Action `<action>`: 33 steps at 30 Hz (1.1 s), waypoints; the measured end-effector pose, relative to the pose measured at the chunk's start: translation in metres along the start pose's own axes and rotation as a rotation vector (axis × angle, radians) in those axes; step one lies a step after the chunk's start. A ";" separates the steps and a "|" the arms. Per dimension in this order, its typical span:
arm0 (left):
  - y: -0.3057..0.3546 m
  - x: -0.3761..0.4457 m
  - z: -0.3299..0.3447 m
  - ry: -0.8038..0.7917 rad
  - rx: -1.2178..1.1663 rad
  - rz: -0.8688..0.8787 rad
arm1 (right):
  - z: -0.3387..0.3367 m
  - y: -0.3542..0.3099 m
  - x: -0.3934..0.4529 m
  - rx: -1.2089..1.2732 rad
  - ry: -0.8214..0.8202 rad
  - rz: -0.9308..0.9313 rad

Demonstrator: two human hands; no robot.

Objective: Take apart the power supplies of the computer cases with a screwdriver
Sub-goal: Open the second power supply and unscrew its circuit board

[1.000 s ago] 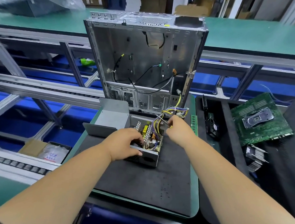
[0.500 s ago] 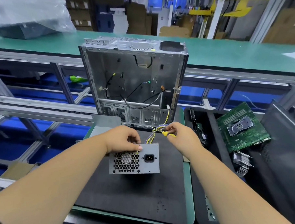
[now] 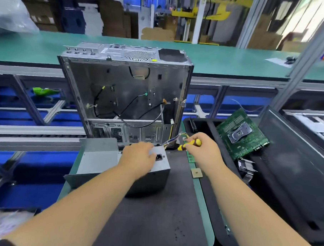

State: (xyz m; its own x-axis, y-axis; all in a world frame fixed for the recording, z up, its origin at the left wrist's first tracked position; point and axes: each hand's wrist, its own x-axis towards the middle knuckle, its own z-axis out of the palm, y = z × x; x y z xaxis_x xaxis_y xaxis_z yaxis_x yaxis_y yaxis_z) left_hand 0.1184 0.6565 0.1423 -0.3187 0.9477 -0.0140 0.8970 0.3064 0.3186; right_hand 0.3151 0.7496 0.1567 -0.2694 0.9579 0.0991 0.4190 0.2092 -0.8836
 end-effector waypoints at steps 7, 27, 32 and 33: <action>-0.011 0.018 -0.004 -0.151 -0.102 0.071 | -0.010 -0.027 -0.006 0.094 0.111 -0.165; 0.000 0.013 0.005 -0.053 -0.473 0.318 | 0.006 -0.062 -0.003 -0.144 -0.111 -0.462; -0.006 0.015 0.007 -0.057 -0.517 0.309 | 0.006 -0.065 -0.001 -0.129 -0.102 -0.467; -0.006 0.015 0.007 -0.058 -0.519 0.310 | 0.006 -0.065 -0.001 -0.133 -0.102 -0.465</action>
State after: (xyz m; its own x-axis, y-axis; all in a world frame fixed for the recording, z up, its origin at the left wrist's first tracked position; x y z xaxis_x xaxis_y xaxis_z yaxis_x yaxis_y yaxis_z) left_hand 0.1105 0.6697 0.1337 -0.0357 0.9937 0.1063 0.6741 -0.0546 0.7366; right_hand 0.2832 0.7335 0.2114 -0.5351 0.7344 0.4175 0.3398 0.6396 -0.6895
